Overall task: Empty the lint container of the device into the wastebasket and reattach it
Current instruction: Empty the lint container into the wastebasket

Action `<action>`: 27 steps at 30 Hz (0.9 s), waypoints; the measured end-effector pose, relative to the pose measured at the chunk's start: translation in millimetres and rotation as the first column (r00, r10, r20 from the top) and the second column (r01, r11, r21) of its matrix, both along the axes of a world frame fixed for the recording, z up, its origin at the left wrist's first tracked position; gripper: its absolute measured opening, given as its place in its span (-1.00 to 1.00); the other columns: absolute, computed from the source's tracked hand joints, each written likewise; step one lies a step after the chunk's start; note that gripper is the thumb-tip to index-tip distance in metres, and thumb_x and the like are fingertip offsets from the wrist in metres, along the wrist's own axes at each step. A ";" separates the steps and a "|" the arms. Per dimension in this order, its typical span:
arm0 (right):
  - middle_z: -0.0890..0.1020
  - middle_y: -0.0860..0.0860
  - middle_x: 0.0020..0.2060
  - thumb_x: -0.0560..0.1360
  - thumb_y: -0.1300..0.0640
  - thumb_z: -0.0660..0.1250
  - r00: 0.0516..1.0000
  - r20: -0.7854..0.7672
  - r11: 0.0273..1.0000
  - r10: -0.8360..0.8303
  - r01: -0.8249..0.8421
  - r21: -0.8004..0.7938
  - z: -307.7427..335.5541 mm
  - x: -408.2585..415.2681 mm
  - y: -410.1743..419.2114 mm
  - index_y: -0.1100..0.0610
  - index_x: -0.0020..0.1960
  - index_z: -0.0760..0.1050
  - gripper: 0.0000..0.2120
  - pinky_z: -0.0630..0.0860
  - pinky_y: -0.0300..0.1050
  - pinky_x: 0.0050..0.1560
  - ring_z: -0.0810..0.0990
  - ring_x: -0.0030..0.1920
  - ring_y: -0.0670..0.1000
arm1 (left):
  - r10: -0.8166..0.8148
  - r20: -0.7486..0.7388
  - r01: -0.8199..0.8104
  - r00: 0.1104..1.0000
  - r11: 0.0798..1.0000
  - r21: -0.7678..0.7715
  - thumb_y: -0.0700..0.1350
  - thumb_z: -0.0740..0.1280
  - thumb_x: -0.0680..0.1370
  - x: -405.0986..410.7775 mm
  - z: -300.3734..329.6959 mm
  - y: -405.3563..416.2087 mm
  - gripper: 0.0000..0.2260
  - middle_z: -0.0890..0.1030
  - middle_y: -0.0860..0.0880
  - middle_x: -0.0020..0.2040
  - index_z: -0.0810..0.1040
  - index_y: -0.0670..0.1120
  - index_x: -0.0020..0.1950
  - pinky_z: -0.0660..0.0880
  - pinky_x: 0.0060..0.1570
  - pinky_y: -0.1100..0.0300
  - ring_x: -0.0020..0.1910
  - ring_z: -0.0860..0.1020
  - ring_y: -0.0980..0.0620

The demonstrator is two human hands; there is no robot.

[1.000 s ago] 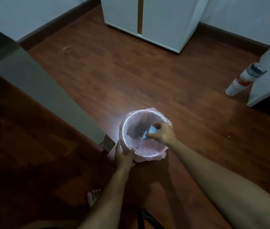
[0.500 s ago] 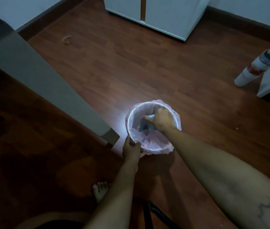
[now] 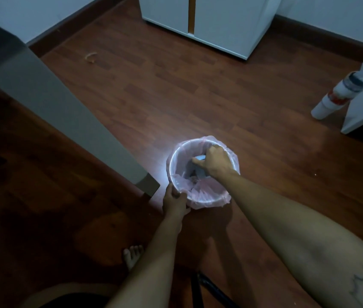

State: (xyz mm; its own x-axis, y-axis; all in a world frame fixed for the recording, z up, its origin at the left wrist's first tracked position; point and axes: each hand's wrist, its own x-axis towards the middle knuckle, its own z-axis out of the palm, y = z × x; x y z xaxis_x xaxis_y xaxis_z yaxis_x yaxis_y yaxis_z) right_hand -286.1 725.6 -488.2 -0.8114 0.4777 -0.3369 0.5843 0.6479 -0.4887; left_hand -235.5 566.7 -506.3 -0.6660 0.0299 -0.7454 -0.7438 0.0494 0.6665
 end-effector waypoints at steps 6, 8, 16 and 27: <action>0.70 0.11 -0.24 0.31 -0.18 0.46 0.999 0.047 0.999 0.000 0.002 -0.046 11.9 -0.1 -8.0 0.24 -0.08 0.63 -0.53 0.63 -0.03 -0.12 0.69 -0.18 0.11 | -0.084 -0.015 0.083 0.996 0.994 -0.077 -0.07 0.40 0.51 3.1 8.9 -9.1 -0.34 0.47 -0.08 0.40 0.20 0.20 0.53 0.57 -0.01 0.01 0.22 0.54 -0.13; 0.69 0.11 -0.31 0.30 -0.16 0.53 0.998 0.047 0.995 -0.048 0.052 -0.082 15.6 -1.0 -5.8 0.22 -0.19 0.63 -0.58 0.61 -0.07 -0.15 0.68 -0.23 0.08 | -0.109 -0.038 0.105 0.993 0.991 -0.087 -0.07 0.42 0.50 3.5 15.4 -10.6 -0.27 0.41 -0.11 0.46 0.14 0.12 0.58 0.50 0.23 -0.06 0.32 0.48 -0.14; 0.68 0.12 -0.26 0.34 -0.15 0.51 0.998 0.055 0.990 -0.036 0.043 -0.137 63.1 15.9 -7.0 0.27 -0.10 0.67 -0.54 0.62 -0.10 -0.09 0.68 -0.20 0.07 | -0.414 -0.174 0.351 0.893 0.885 -0.306 0.20 0.43 0.26 11.2 67.8 -24.3 -0.17 0.54 -0.13 0.35 0.36 -0.05 0.49 0.45 0.32 -0.07 0.35 0.50 -0.16; 0.63 0.29 0.08 0.31 -0.30 0.48 0.996 -0.059 0.974 -0.071 0.057 -0.220 199.0 58.0 -17.9 0.34 -0.05 0.59 -0.33 0.62 -0.03 -0.21 0.68 -0.09 0.22 | -0.527 -0.290 0.325 0.799 0.784 -0.529 -0.04 0.42 0.48 13.5 221.0 -44.2 -0.52 0.57 -0.08 0.33 0.48 -0.11 0.38 0.42 0.07 0.25 0.25 0.56 -0.09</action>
State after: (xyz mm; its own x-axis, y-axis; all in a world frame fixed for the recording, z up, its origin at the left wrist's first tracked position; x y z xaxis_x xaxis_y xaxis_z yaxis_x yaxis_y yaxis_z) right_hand -228.1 707.8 -289.2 -0.8054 0.4506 -0.3851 0.5828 0.4839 -0.6529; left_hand -222.0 522.5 -285.3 -0.8994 0.1295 -0.4176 -0.2414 0.6491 0.7214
